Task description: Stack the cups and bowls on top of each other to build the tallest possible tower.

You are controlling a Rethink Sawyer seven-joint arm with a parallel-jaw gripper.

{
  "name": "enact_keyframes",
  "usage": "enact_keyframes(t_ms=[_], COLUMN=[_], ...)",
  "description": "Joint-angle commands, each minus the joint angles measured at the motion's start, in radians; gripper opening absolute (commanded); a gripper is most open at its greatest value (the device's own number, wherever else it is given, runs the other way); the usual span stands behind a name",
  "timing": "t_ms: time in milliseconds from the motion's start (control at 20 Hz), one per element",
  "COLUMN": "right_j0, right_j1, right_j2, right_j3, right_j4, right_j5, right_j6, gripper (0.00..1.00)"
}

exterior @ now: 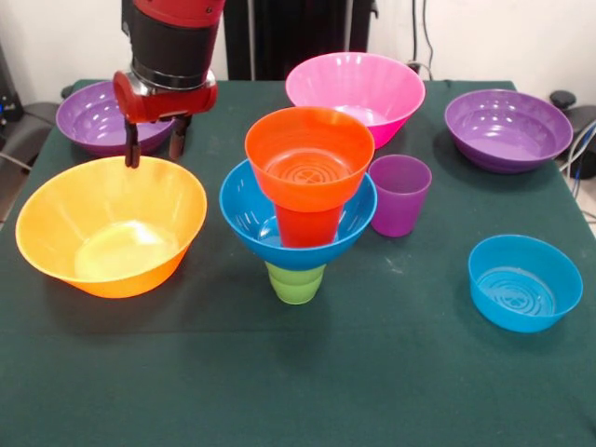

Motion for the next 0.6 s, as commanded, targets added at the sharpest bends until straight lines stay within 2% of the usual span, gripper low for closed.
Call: enact_keyframes(t_ms=[50,400,600], right_j0=[0.045,0.068,0.056], right_j1=[0.012,-0.004,0.009], right_j2=[0.050,0.024,0.037], right_j3=[-0.052,-0.066,-0.068], right_j4=[-0.106,-0.154,-0.151], right_j5=[-0.073,-0.069,-0.068], right_j6=[-0.048,-0.026,-0.030], gripper=[1.00,1.00,1.00])
